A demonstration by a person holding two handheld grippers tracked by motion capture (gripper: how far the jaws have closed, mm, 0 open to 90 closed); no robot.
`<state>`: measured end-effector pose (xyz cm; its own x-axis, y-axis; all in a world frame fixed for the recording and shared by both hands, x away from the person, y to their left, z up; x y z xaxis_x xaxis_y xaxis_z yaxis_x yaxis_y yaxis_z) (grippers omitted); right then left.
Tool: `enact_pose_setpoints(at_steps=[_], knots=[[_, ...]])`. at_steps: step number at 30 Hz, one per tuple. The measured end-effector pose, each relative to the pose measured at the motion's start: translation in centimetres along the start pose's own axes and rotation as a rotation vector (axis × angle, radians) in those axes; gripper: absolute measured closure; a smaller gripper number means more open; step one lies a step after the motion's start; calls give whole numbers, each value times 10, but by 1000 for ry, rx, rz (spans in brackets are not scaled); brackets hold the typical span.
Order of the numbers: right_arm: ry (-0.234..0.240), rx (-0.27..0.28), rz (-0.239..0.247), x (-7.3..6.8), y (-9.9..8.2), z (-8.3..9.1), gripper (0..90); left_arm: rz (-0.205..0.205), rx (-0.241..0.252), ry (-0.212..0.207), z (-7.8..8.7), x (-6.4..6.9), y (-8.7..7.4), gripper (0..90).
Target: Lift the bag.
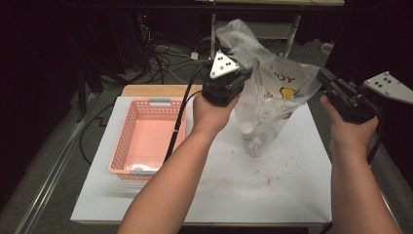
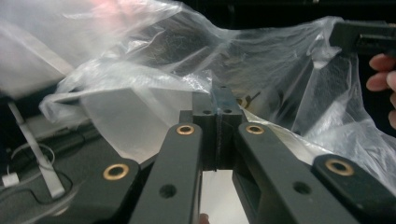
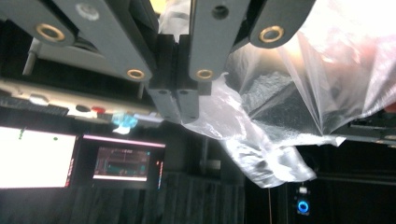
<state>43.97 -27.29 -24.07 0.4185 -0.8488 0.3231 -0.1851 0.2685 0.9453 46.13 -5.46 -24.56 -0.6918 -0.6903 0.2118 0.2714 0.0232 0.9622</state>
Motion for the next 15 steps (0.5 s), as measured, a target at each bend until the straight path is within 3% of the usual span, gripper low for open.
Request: enact_pose_setpoints(at_steps=[4, 6, 10, 15], knots=[[-22, 31, 20, 7, 18, 4, 900, -32, 50, -23, 2, 14, 24, 886], [-29, 38, 23, 9, 24, 5, 900, -47, 31, -23, -2, 18, 24, 886], [-2, -13, 18, 2, 6, -1, 900, -34, -87, 3, -28, 11, -11, 886], [41, -87, 7, -18, -36, -9, 900, 31, -158, 26, -40, -11, -59, 884]])
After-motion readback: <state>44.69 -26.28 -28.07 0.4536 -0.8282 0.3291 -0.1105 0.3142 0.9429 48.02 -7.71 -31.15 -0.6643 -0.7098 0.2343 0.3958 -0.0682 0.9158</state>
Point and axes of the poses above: each handheld gripper's, and its own axes: z roughly backward along the jaws, y roughly out of its top, x roughly to its right, the point moved 8 cm from there along -z, roughly forward along the jaws, and after that the axes turned 14 degrees about z, right-handed, at the moved point
